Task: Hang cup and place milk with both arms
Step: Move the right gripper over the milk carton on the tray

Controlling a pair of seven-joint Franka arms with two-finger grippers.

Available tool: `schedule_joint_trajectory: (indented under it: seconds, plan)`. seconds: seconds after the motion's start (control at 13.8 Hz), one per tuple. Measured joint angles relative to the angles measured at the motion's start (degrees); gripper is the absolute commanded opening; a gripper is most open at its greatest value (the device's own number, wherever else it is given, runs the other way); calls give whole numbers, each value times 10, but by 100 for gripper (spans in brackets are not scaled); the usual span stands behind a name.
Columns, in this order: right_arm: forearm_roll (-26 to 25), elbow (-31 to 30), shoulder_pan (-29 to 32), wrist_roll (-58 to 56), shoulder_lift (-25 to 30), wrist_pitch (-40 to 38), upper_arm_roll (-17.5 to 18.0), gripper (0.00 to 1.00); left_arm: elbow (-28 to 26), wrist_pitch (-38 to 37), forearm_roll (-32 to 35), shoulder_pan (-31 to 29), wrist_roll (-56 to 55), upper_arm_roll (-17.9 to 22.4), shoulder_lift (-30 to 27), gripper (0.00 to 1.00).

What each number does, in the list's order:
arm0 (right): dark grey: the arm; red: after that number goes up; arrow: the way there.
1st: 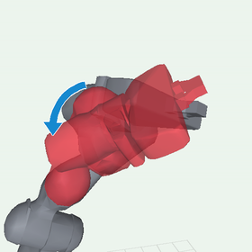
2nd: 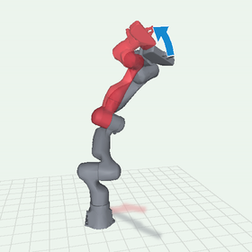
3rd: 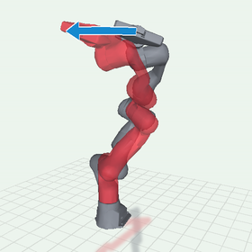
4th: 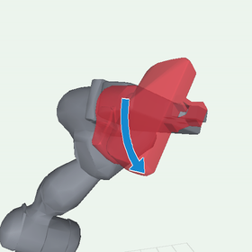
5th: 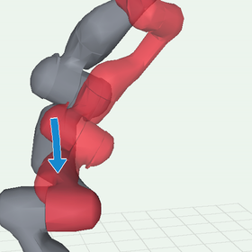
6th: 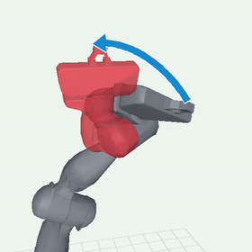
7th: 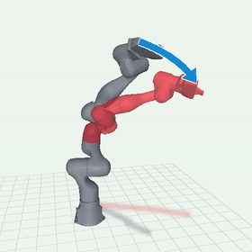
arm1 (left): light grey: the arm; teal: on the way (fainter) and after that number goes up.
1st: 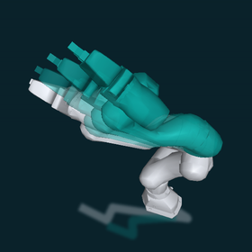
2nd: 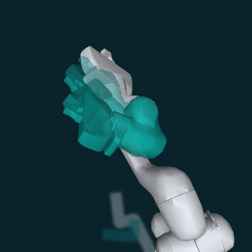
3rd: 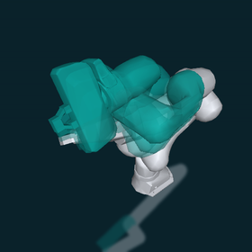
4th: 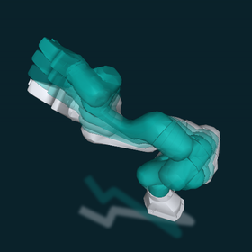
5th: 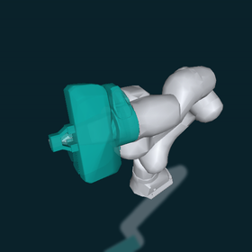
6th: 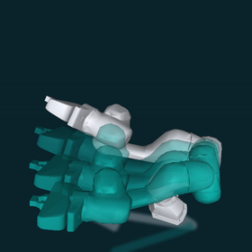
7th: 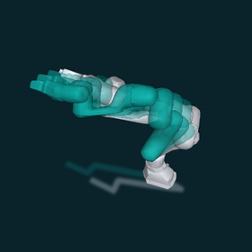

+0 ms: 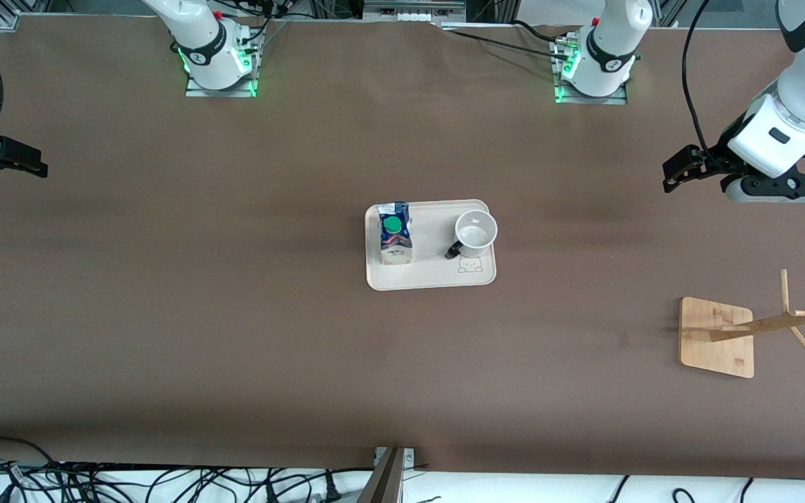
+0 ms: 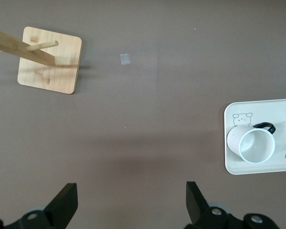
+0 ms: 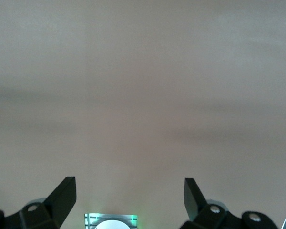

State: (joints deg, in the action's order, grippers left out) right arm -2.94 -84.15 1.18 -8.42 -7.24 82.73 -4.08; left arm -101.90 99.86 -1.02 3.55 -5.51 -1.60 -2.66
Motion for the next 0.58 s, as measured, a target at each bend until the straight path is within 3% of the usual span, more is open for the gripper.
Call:
schedule_joint_trajectory:
  seconds: [0.44, 0.58]
  plan:
    - [29, 0, 0, 3, -7, -2, 0, 100, 22, 1, -2, -32, 40, 1, 6, 100]
    - [78, 0, -1, 4, -23, -3, 1, 100, 24, 1, -2, -33, 40, 0, 9, 100]
